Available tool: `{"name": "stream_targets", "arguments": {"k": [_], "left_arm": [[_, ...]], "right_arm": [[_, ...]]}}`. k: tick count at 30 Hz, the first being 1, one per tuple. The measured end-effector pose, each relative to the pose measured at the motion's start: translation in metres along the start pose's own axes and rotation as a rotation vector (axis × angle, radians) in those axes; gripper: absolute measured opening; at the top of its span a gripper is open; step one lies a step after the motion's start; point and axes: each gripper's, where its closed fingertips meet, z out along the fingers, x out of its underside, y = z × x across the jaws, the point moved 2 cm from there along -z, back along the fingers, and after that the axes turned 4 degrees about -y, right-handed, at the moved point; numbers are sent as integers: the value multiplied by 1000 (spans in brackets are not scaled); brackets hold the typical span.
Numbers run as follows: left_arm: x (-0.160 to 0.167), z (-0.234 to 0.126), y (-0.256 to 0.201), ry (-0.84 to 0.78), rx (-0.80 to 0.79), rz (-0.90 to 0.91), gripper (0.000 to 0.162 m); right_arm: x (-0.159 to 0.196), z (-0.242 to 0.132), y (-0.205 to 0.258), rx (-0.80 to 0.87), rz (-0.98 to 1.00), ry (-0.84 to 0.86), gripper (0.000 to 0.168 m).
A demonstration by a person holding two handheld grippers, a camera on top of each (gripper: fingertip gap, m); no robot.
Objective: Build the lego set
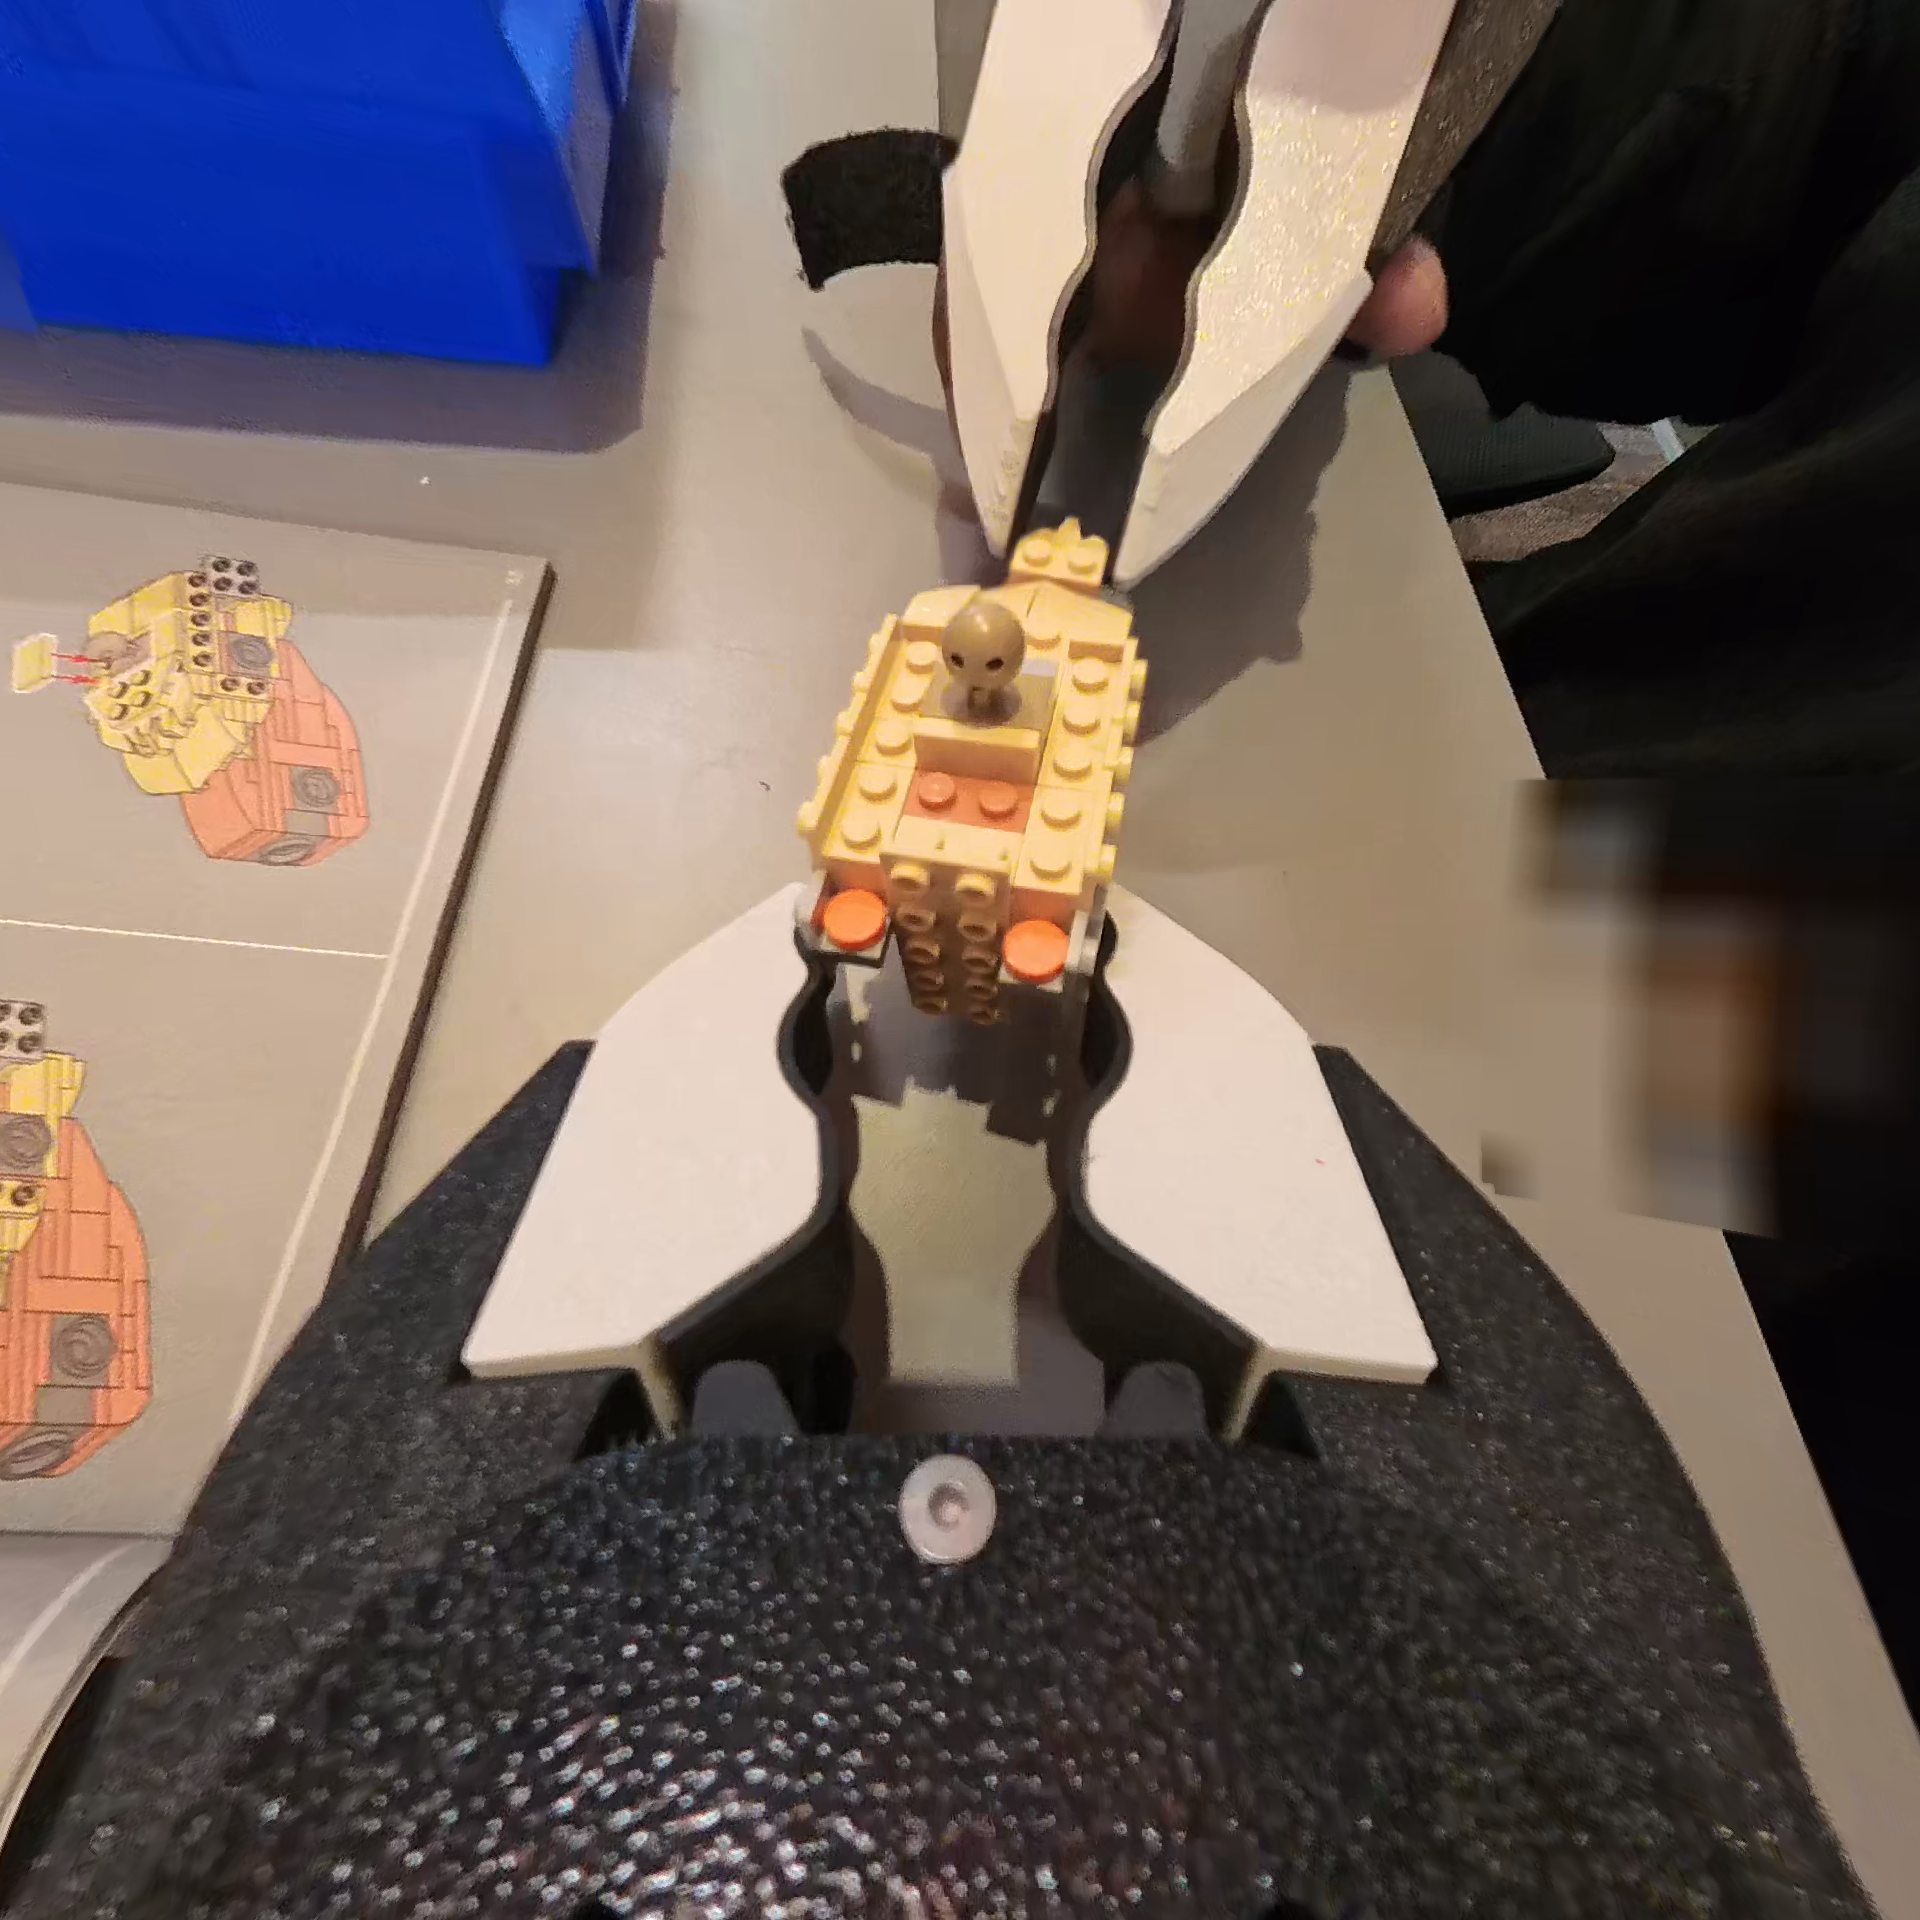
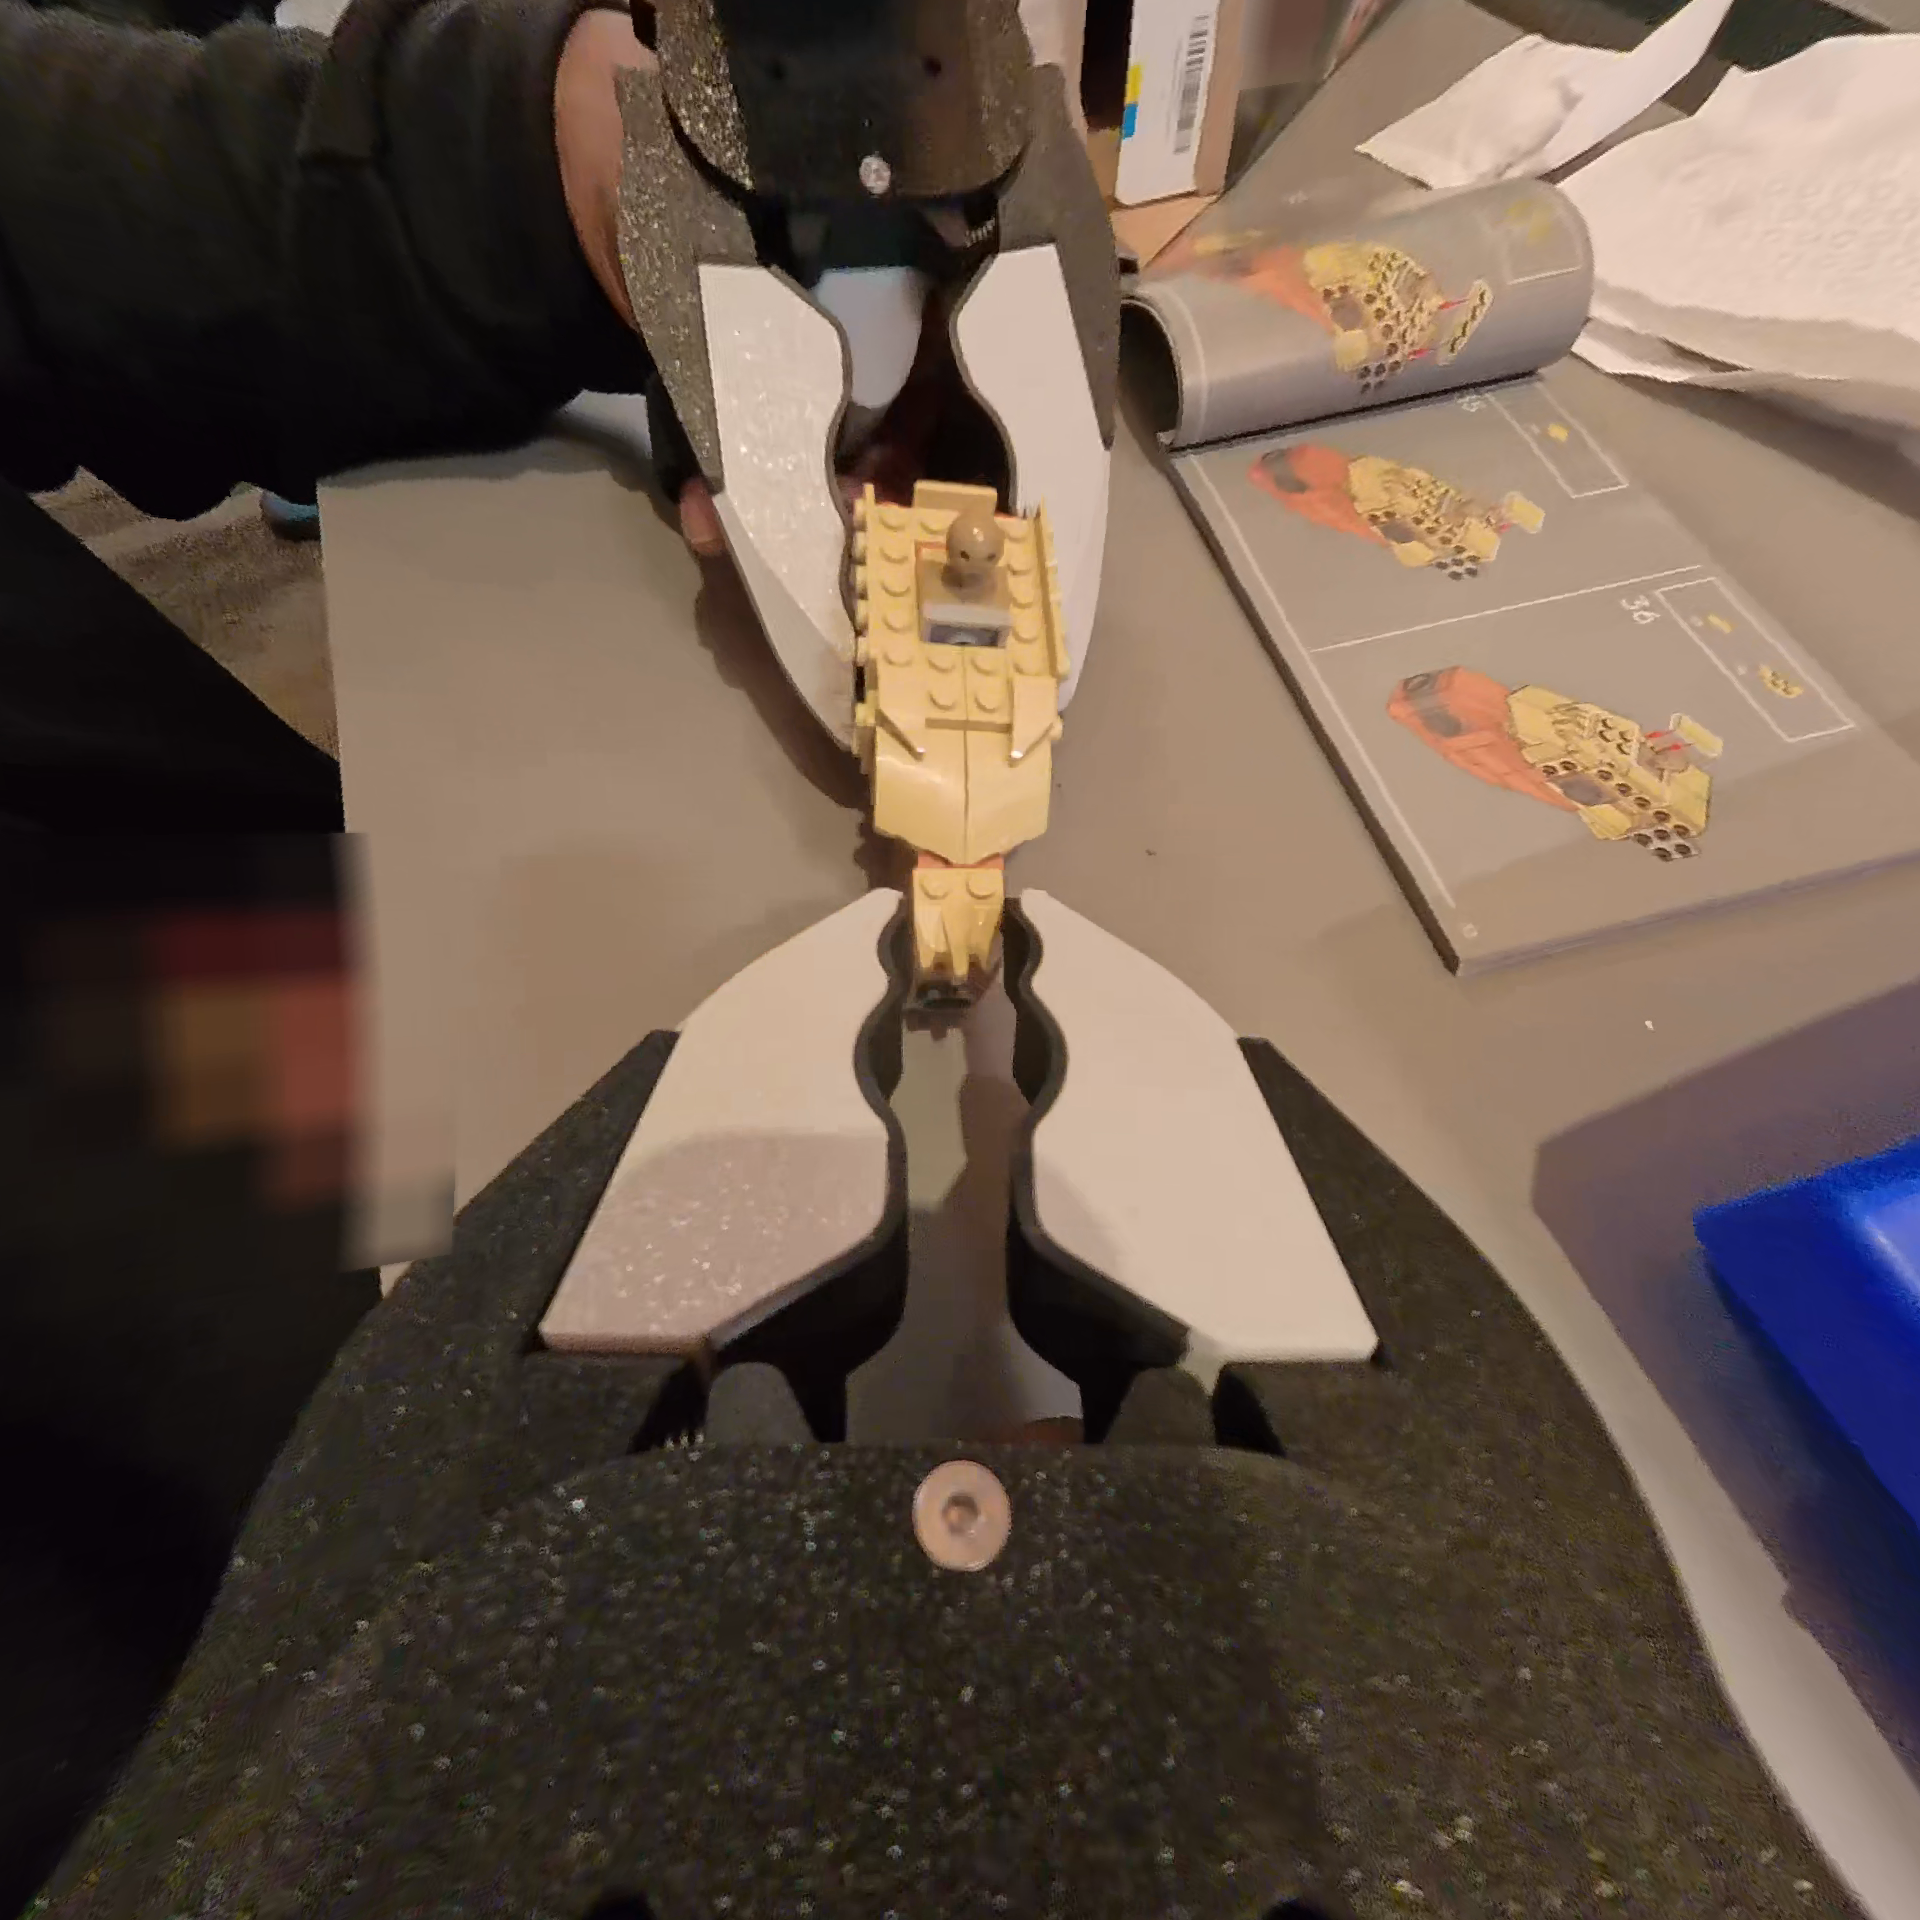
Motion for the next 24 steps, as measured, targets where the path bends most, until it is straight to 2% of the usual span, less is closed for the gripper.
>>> {"name": "stream_targets", "arguments": {"k": [9, 17, 20, 24], "left_arm": [[6, 5, -1, 47, 5, -97, 50], [6, 6, 0, 50, -8, -91, 48], [0, 6, -1, 6, 15, -129, 48], [-20, 3, -8, -137, 109, -218, 45]], "right_arm": [[3, -1, 2, 42, 3, 22, 16], [3, -2, 3, 63, 22, 19, 16], [4, -3, 1, 69, 38, 22, 16], [8, -9, -6, 105, 57, 30, 16]]}}
